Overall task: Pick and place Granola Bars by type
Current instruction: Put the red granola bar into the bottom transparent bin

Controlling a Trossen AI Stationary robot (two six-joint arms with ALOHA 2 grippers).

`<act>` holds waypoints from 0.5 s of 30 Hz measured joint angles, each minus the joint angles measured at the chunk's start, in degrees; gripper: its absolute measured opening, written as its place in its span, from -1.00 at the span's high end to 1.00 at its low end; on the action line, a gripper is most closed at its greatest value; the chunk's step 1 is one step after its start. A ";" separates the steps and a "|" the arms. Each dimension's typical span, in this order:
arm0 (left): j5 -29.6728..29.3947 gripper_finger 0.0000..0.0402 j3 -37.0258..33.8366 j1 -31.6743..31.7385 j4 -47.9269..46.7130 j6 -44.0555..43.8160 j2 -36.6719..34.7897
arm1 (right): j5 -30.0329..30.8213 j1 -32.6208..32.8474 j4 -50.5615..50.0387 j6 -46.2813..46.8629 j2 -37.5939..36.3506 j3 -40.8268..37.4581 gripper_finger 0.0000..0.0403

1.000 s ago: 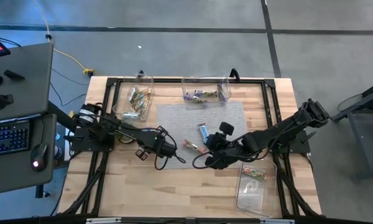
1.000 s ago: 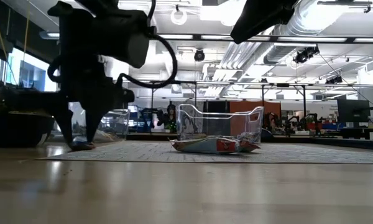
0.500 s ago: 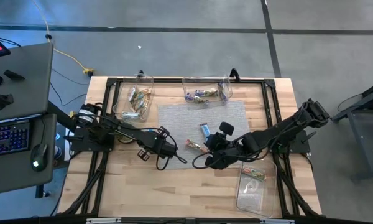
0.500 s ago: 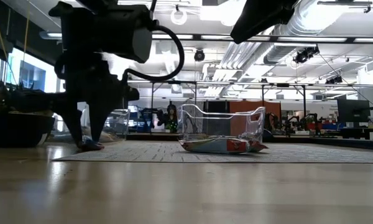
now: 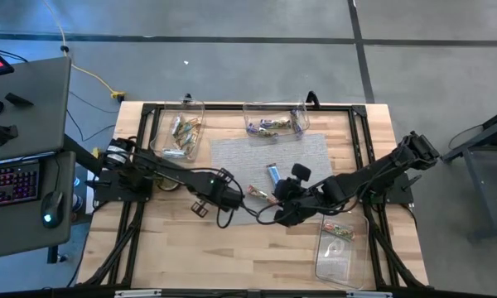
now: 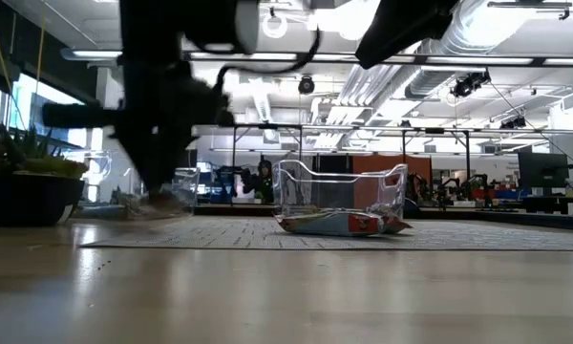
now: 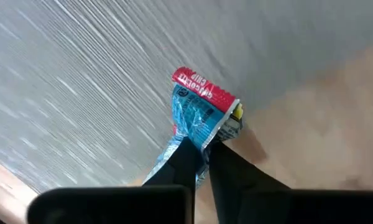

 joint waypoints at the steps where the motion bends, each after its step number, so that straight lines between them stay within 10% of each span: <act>1: 0.60 0.93 1.27 0.01 0.46 -0.45 0.00 | -1.62 0.00 0.02 0.03 0.00 -0.01 0.46; 15: 8.02 1.00 13.72 -0.09 5.72 -1.94 -0.13 | -17.62 -0.26 -0.78 -2.97 0.39 -0.02 0.46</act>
